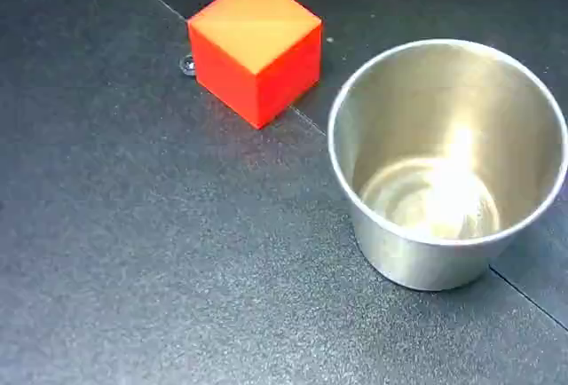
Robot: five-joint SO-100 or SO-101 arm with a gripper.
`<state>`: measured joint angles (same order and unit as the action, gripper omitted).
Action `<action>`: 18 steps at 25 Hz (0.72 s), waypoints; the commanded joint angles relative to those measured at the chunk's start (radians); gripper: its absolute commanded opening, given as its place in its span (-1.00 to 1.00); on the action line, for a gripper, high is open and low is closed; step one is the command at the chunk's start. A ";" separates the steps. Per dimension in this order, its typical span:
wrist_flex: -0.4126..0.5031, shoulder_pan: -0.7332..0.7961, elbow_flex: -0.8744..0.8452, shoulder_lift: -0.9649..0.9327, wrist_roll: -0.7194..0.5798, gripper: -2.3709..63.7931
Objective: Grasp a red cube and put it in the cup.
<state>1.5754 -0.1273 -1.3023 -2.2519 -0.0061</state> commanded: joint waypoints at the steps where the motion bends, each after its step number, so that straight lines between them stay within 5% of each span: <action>1: 0.002 0.002 -0.002 0.000 -0.005 0.04; 18: 0.002 -0.012 -0.003 0.002 0.009 0.04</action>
<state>1.5754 -0.1304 -1.3054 -2.2519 -0.0046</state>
